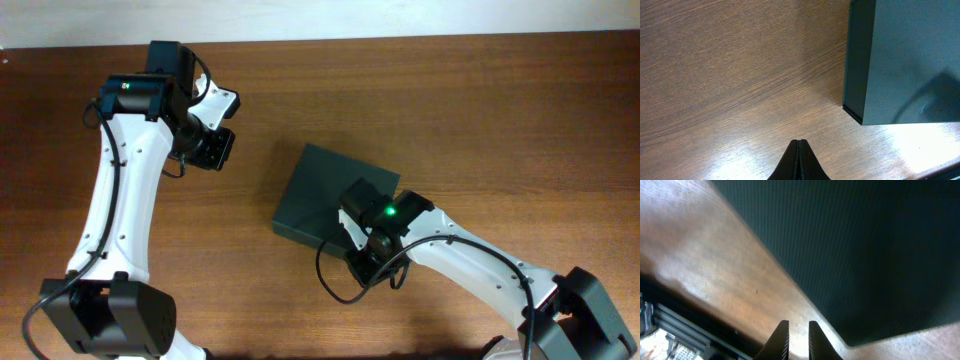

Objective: Pack container
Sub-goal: 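Press the right gripper down across the closed lid top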

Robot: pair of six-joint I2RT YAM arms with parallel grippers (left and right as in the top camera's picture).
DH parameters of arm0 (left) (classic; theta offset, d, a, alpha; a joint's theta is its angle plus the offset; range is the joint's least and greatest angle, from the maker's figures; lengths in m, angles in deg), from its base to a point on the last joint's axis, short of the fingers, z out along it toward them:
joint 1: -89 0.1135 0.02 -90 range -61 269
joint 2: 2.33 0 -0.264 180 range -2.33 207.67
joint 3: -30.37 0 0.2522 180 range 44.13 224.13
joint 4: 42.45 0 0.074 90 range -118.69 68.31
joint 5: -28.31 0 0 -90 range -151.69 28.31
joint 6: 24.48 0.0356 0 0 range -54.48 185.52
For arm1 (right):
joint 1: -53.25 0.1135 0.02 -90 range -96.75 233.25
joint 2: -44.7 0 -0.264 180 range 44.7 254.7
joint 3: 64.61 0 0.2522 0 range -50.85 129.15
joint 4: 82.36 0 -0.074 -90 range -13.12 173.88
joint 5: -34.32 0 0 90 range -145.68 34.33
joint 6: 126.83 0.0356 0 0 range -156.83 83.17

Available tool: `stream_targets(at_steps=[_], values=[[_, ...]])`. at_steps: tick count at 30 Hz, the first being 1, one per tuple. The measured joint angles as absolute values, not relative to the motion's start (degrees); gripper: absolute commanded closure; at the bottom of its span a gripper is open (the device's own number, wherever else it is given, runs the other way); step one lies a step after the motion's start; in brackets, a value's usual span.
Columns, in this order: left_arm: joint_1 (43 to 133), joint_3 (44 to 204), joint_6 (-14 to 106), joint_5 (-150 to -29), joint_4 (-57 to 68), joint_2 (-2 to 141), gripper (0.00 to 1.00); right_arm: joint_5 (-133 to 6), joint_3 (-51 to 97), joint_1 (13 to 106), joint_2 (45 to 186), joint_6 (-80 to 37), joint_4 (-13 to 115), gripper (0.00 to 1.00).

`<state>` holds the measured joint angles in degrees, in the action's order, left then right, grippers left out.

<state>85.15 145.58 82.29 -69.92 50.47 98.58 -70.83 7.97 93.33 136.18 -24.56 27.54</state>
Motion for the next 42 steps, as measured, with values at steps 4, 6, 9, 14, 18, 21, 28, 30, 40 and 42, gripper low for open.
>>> stream_targets(at_steps=[4, 6, 9, 14, 18, 21, 28, 30, 40, 42], values=[[85.15, 145.58, 82.29, -70.07, 50.51, 98.58, 0.98, -68.91, 7.95, 93.33, 136.40, -22.11, 28.46, 0.87], [85.15, 145.58, 82.27, -70.09, 50.49, 98.58, 0.98, -67.10, 7.95, 93.13, 136.40, -20.29, 28.51, 0.87], [85.15, 145.58, 82.29, -70.09, 50.51, 98.58, 0.98, -66.07, 7.95, 92.17, 136.40, -19.40, 28.55, 0.87], [85.15, 145.58, 82.29, -70.09, 50.51, 98.58, 0.98, -63.99, 7.95, 87.47, 136.44, -17.63, 29.01, 0.87], [85.15, 145.58, 82.29, -70.09, 50.51, 98.58, 0.98, -62.53, 7.95, 83.58, 136.55, -17.34, 30.39, 0.87], [85.15, 145.58, 82.27, -70.09, 50.51, 98.58, 0.98, -61.67, 7.95, 81.46, 136.64, -17.41, 31.35, 0.86], [85.15, 145.58, 82.29, -70.09, 50.51, 98.58, 0.98, -60.39, 7.93, 77.17, 136.71, -19.40, 32.88, 0.82], [85.15, 145.58, 82.29, -70.09, 50.51, 98.58, 0.98, -60.12, 7.95, 76.87, 136.71, -20.10, 31.83, 0.86], [85.15, 145.58, 82.29, -70.09, 50.33, 98.58, 0.98, -59.49, 17.09, 76.80, 135.15, -22.30, 21.86, 0.96], [85.15, 145.58, 82.29, -70.09, 50.29, 98.58, 0.98, -59.51, 21.88, 76.80, 134.24, -22.87, 20.59, 0.96]])
